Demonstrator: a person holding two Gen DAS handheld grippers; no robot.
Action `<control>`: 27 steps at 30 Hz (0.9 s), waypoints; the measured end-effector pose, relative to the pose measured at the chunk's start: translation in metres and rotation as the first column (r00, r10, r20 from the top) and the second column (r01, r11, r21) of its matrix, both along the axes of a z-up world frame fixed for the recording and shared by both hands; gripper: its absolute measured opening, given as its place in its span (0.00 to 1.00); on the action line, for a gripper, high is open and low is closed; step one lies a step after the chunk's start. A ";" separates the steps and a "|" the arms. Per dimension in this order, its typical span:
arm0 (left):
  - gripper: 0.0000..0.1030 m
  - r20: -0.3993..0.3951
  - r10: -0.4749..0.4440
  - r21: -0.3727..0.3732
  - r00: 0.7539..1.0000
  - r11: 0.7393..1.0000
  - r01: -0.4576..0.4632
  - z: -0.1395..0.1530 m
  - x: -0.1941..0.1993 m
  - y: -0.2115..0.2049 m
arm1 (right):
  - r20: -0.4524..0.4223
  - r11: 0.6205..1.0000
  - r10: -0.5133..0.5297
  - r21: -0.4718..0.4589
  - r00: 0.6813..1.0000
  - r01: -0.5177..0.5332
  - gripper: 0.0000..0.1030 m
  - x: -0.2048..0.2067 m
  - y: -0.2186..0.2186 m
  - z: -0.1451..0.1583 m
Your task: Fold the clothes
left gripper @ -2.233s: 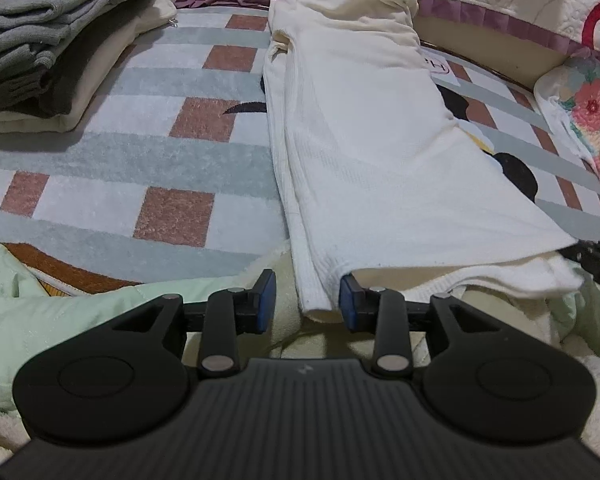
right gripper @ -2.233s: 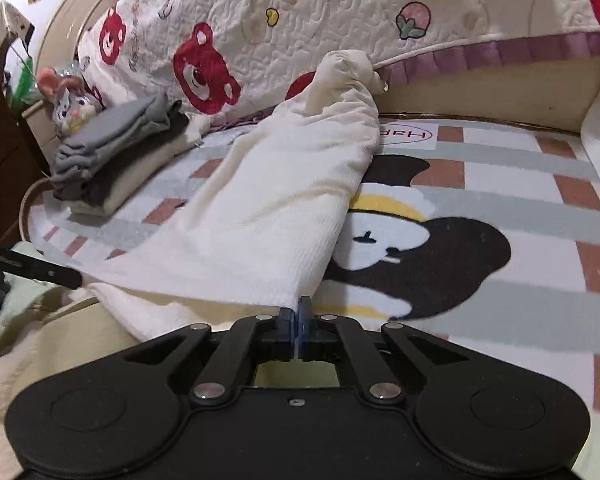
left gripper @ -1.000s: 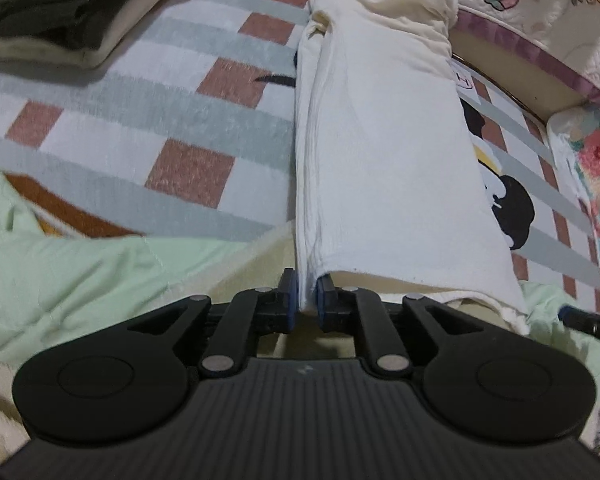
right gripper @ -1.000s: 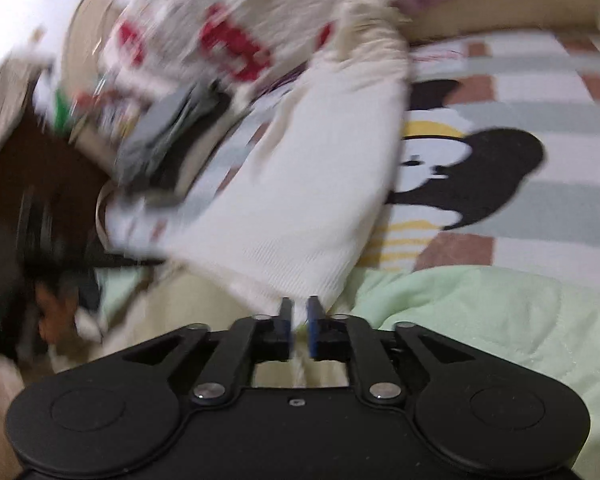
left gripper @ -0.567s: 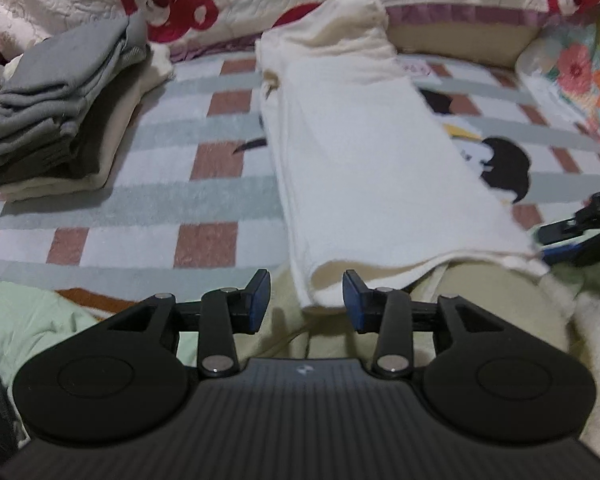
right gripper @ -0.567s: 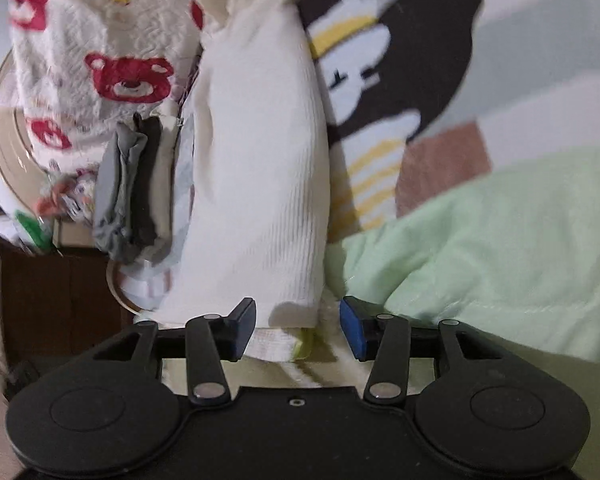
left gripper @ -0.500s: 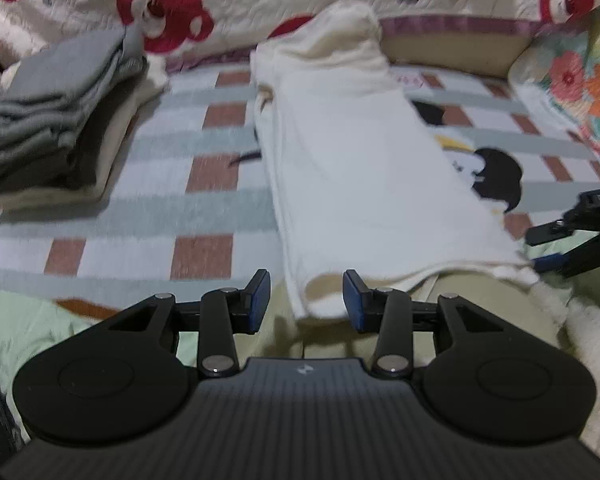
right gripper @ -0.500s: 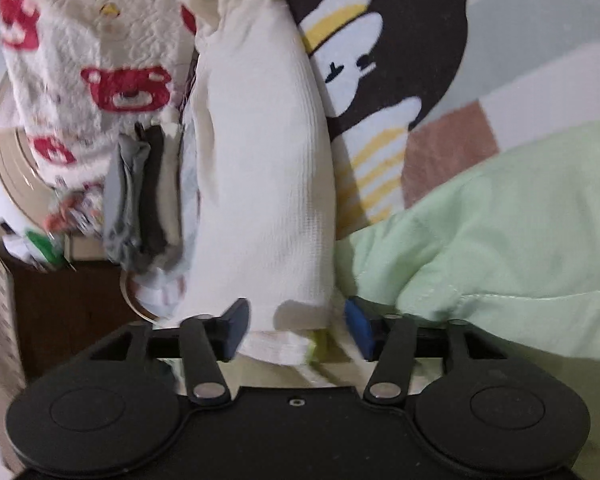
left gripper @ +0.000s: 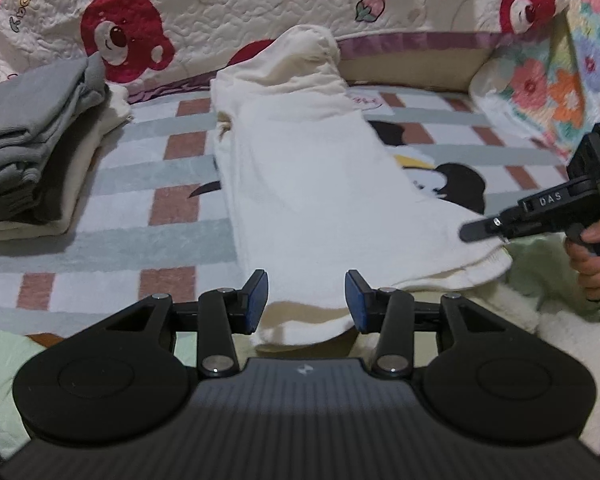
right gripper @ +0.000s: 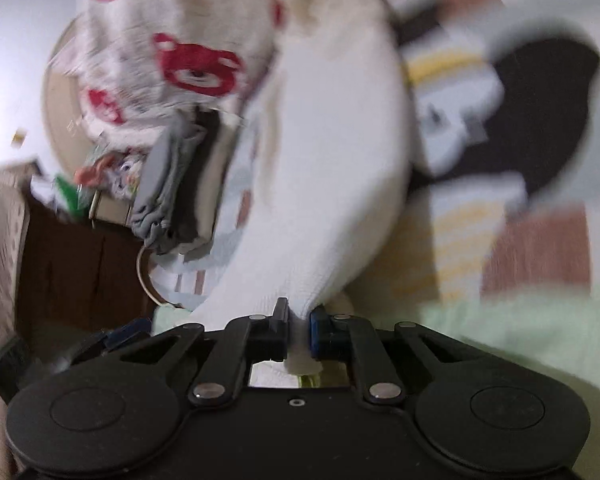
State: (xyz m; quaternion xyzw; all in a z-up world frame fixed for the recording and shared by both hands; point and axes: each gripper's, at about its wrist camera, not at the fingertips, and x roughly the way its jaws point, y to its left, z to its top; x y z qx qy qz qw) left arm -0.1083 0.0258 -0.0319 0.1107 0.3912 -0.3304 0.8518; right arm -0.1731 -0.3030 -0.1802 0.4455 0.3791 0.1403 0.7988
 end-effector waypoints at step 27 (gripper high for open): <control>0.08 0.101 -0.002 0.259 0.995 0.966 -0.025 -0.038 0.101 -0.087 | 0.190 0.994 0.096 -0.065 0.977 -0.085 0.12 0.105 -0.016 0.108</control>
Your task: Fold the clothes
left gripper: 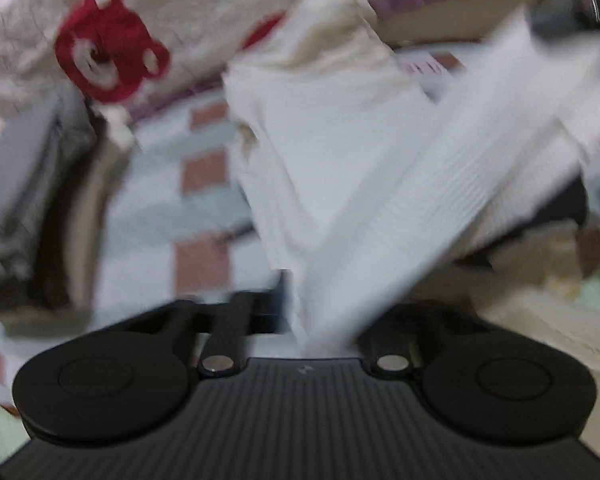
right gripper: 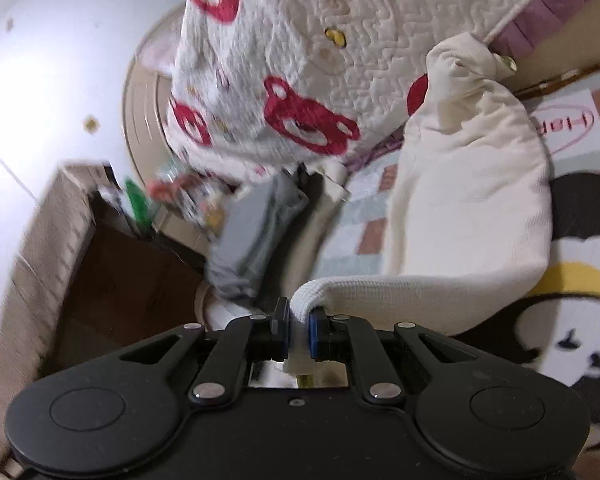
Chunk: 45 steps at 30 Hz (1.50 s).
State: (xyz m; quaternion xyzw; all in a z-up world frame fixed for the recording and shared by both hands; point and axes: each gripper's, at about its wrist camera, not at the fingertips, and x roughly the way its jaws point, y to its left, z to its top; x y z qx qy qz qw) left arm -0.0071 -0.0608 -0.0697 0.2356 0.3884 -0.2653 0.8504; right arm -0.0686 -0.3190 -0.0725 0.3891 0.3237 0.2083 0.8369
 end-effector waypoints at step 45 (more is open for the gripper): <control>0.75 -0.281 0.151 -0.676 0.948 0.670 -0.307 -0.025 0.223 0.059 | -0.147 0.974 -0.131 -0.202 0.980 0.100 0.31 0.100 -0.082 -0.115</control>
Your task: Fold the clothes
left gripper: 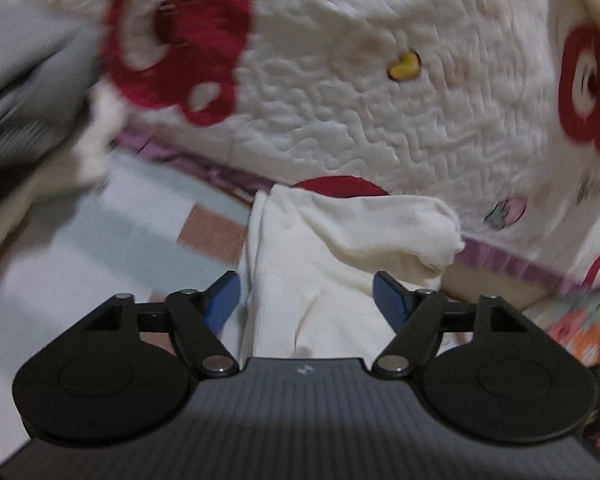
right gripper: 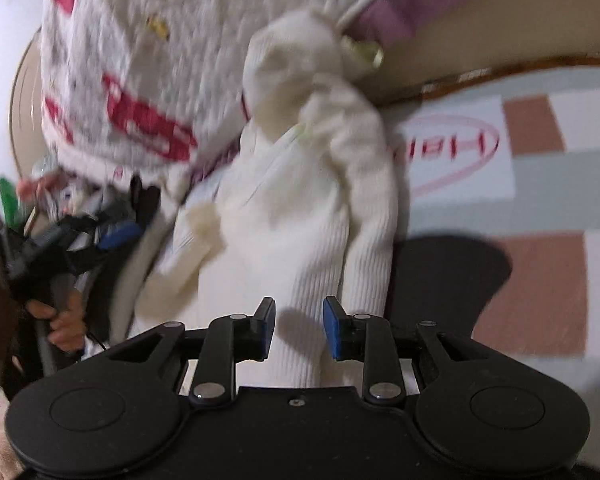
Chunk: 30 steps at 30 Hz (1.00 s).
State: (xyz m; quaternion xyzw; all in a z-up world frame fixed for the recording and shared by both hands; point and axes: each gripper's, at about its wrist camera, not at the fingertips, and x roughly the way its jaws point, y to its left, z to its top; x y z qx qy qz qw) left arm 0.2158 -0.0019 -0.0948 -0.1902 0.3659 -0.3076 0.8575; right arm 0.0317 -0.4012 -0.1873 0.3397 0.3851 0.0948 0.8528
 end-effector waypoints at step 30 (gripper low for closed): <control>0.06 0.094 -0.134 0.397 0.987 0.914 0.086 -0.047 -0.092 -0.039 | 0.286 0.993 0.020 -0.115 0.958 0.014 0.13 0.010 0.027 0.052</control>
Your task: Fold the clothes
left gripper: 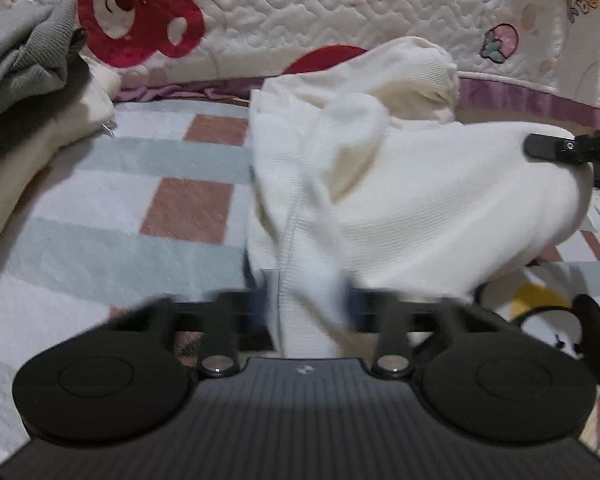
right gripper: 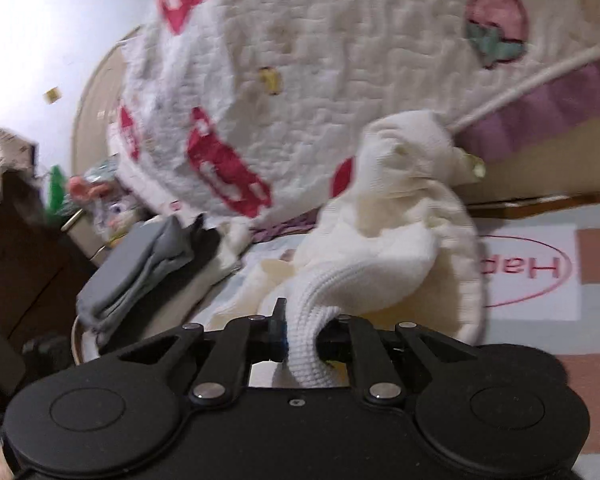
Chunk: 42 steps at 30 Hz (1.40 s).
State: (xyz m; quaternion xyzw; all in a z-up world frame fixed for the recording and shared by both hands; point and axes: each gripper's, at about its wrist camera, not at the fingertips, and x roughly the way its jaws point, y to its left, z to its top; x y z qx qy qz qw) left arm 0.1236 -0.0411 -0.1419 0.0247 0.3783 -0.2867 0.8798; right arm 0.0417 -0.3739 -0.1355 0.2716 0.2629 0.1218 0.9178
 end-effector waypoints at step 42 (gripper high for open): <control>0.29 0.040 0.214 -0.023 0.976 0.977 -0.213 0.038 -0.057 0.053 | -0.203 0.994 0.080 0.093 0.976 -0.062 0.13 -0.055 -0.004 -0.041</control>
